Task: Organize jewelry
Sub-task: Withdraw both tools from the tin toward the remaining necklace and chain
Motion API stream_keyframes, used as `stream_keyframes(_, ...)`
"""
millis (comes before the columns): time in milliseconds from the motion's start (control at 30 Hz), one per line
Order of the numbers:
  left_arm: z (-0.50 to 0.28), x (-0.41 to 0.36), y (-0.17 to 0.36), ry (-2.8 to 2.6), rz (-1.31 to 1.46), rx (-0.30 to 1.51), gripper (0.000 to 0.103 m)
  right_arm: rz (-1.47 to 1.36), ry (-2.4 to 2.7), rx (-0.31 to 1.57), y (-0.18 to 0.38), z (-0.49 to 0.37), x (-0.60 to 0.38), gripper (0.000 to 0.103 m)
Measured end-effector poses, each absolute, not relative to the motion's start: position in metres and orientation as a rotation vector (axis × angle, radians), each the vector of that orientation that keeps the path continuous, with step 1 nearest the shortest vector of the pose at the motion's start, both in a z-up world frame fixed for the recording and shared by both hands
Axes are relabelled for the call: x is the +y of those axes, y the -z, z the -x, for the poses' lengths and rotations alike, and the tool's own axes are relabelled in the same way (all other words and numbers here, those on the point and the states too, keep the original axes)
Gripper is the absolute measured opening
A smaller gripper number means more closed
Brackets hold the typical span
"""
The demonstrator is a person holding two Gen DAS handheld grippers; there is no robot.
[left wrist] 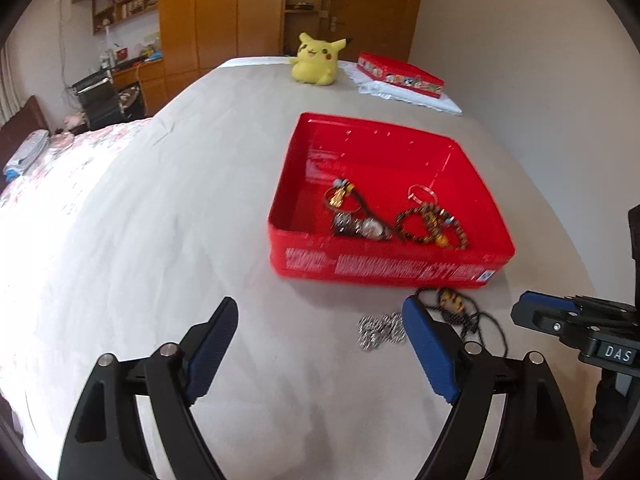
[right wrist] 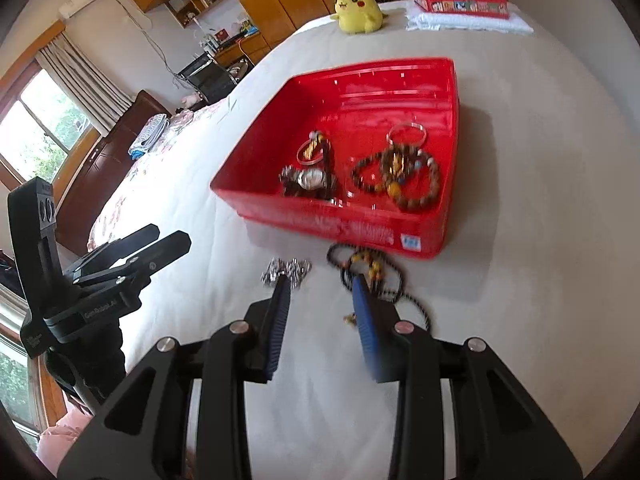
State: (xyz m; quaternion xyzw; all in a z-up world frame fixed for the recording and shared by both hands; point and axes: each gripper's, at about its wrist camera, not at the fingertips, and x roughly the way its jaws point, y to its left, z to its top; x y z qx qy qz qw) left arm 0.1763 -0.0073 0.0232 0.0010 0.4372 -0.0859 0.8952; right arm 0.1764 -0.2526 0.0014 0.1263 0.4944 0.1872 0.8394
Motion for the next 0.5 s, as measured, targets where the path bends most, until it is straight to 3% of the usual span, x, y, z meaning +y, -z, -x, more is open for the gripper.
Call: stream_keyframes(500,-0.145,-0.008,-0.002,0.154,-0.019,0.898,0.087,-0.291,-0.369,1.034,0.021,-0.148,-0.253,0.040)
